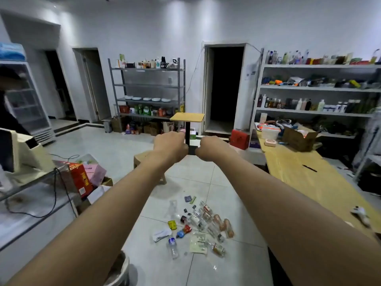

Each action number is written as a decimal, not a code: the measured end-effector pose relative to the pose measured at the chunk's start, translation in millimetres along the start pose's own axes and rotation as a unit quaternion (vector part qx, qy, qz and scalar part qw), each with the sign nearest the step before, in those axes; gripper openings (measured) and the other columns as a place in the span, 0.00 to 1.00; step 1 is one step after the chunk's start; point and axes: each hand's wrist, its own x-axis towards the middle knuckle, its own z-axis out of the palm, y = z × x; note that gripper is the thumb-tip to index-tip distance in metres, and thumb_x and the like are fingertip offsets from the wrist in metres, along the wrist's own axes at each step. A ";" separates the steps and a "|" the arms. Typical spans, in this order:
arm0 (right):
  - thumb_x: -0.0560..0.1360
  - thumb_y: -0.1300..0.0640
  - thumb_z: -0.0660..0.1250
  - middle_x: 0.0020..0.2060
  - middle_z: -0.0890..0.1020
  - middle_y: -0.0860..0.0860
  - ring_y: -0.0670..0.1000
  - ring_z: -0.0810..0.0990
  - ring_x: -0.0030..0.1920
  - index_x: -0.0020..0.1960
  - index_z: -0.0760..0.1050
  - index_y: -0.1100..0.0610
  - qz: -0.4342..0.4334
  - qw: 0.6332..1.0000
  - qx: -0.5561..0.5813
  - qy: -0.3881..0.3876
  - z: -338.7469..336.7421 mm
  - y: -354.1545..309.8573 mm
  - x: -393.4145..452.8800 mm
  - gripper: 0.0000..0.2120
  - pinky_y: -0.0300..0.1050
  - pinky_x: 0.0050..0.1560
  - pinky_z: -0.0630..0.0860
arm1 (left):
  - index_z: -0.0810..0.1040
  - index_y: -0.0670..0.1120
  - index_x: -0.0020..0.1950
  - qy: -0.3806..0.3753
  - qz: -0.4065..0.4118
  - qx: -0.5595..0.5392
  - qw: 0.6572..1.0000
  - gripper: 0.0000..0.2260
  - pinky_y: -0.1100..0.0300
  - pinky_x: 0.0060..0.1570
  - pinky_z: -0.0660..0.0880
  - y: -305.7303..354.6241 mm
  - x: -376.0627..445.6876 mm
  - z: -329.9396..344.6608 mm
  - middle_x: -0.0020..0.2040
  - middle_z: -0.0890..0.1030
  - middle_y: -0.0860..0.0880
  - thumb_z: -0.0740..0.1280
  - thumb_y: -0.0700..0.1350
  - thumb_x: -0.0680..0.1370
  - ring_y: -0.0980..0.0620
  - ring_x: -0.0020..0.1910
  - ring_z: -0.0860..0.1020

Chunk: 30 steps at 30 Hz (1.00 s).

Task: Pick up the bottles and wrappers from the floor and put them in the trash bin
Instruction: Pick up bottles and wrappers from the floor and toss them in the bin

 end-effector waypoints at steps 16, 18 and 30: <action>0.78 0.54 0.59 0.55 0.79 0.55 0.57 0.78 0.54 0.62 0.75 0.57 0.025 0.999 0.022 0.032 -26.0 -20.9 249.6 0.15 0.51 0.58 0.77 | 0.72 0.47 0.47 0.044 0.026 0.018 0.999 0.05 0.56 0.39 0.66 -67.3 251.4 56.2 0.44 0.78 0.48 0.58 0.45 0.78 0.46 0.41 0.75; 0.78 0.53 0.59 0.55 0.79 0.55 0.57 0.78 0.54 0.62 0.75 0.56 0.029 0.999 0.024 0.027 -21.3 -13.4 273.3 0.15 0.52 0.59 0.77 | 0.71 0.48 0.46 0.039 0.027 0.015 0.999 0.04 0.56 0.39 0.67 -70.1 273.5 68.8 0.41 0.74 0.49 0.58 0.46 0.78 0.47 0.40 0.74; 0.78 0.55 0.60 0.52 0.79 0.55 0.55 0.78 0.51 0.61 0.76 0.57 0.016 1.000 0.023 0.013 12.7 33.4 464.0 0.14 0.48 0.52 0.77 | 0.71 0.48 0.46 0.029 0.018 0.001 0.999 0.05 0.58 0.32 0.61 -81.2 438.4 158.2 0.40 0.74 0.49 0.58 0.46 0.79 0.48 0.37 0.73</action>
